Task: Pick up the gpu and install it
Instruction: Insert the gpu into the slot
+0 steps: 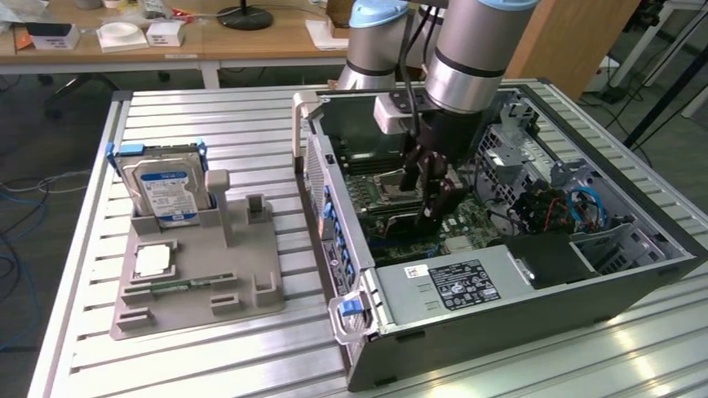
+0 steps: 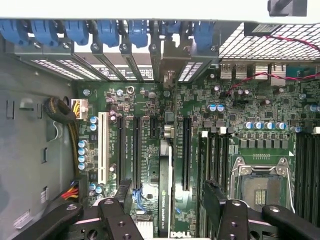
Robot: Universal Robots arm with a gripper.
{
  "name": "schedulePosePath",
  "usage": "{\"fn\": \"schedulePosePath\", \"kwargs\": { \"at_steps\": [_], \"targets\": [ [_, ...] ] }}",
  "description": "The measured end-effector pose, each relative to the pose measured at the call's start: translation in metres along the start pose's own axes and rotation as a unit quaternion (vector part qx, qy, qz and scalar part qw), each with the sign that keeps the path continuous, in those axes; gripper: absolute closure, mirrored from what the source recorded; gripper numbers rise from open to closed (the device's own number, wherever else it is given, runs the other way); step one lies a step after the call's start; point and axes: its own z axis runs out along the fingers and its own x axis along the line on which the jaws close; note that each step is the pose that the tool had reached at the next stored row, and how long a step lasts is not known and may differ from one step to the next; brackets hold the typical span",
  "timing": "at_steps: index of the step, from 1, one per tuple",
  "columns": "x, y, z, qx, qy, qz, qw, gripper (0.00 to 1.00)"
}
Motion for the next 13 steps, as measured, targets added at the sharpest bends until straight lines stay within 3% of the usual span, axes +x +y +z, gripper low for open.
{"fn": "schedulePosePath", "kwargs": {
  "at_steps": [8, 9, 11, 13],
  "targets": [
    [0.0000, 0.0000, -0.0008, 0.0000, 0.0000, 0.000, 1.0000, 0.31],
    [0.0000, 0.0000, -0.0008, 0.0000, 0.0000, 0.000, 1.0000, 0.33],
    [0.0000, 0.0000, -0.0008, 0.0000, 0.0000, 0.000, 1.0000, 0.45],
    [0.0000, 0.0000, -0.0008, 0.0000, 0.0000, 0.000, 1.0000, 0.45]
  ]
}}
